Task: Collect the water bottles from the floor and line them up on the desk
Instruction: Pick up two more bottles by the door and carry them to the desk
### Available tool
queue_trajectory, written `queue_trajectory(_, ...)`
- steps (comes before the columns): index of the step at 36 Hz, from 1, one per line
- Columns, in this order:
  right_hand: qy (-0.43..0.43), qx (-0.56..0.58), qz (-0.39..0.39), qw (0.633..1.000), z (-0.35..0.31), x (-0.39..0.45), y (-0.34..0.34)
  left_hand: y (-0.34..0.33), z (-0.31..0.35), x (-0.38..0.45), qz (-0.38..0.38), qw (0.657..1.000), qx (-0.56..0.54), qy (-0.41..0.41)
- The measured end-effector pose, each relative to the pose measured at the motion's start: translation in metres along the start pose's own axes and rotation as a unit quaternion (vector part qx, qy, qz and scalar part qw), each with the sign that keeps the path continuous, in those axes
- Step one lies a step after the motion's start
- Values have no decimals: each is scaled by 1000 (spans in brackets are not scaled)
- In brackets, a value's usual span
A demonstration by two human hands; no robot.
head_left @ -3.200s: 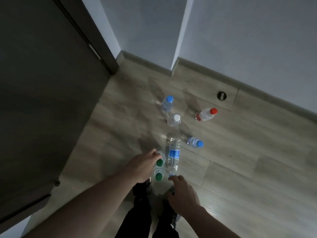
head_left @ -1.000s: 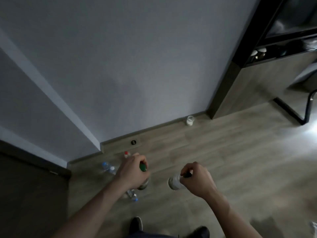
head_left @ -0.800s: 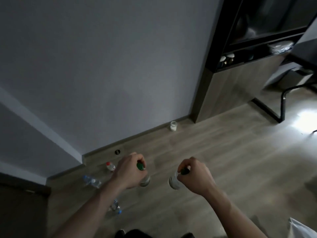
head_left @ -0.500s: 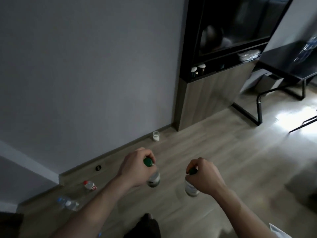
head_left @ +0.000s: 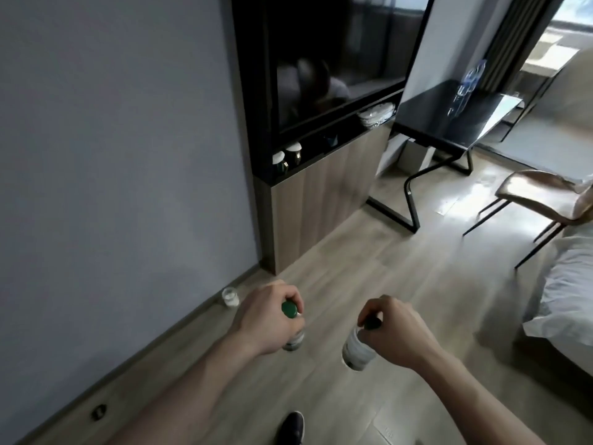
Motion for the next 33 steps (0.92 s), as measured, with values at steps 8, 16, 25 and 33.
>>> queue_trajectory(8,-46,33,43,997,50,76,60,-24,64,103,-32,998,26,-40)
queue_trajectory(16,-34,52,68,996,113,167,124,-76,130,207,-22,998,34,-52)
queue_trajectory(25,-5,54,65,996,213,266,202,-152,205,321,10,999,-2,-32)
queue_trajectory(33,16,33,63,997,282,349,279,-193,278,405,48,998,-34,-18)
Point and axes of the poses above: each hand's wrist, its own x-axis towards the middle knuckle, its own y-axis out of the back of the hand, z = x × y, the point moved 8 cm from there along x, towards the middle knuckle, and after that the axes turned 8 degrees about z, right-handed, at the moved point
